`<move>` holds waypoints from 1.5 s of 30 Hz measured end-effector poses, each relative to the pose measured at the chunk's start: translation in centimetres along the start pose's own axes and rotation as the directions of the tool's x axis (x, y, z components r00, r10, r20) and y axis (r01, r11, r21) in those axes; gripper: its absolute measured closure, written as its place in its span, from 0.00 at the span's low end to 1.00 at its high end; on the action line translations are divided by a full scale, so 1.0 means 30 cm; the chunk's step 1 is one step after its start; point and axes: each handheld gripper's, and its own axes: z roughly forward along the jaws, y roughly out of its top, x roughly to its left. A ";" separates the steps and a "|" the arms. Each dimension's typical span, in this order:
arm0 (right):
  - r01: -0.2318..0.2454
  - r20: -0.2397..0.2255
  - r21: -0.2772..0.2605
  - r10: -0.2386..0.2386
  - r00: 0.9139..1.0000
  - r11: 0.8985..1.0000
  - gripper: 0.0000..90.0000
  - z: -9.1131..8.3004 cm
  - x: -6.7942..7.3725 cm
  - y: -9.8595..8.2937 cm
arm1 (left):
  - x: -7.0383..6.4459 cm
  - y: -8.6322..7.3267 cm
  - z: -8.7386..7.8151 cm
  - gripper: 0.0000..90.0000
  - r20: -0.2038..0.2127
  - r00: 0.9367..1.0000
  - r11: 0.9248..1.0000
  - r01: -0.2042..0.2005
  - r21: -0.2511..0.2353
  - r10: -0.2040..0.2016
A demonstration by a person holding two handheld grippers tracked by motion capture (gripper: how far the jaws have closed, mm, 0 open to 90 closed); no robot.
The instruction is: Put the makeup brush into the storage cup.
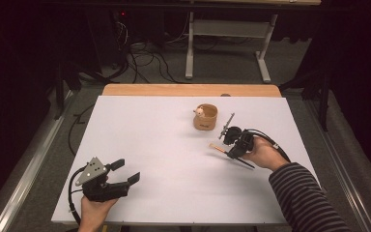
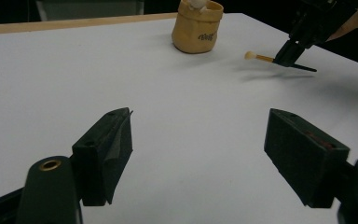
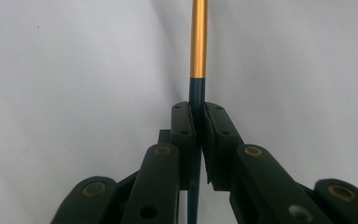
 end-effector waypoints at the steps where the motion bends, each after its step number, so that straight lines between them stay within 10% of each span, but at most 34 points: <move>1: -0.004 0.002 -0.007 0.004 1.000 1.000 0.95 -0.005 0.001 -0.003 | 0.000 0.000 0.000 0.27 0.000 1.000 1.000 0.000 0.000 0.000; 23: -0.072 -0.050 -0.182 0.064 0.997 0.981 0.95 -0.060 0.023 -0.038 | 0.001 0.000 0.000 0.27 0.001 1.000 1.000 0.001 0.000 -0.001; 45: -0.146 -0.050 -0.409 0.137 0.989 0.901 0.95 -0.166 0.039 -0.139 | 0.000 0.001 0.002 0.27 0.002 1.000 1.000 -0.002 0.001 0.002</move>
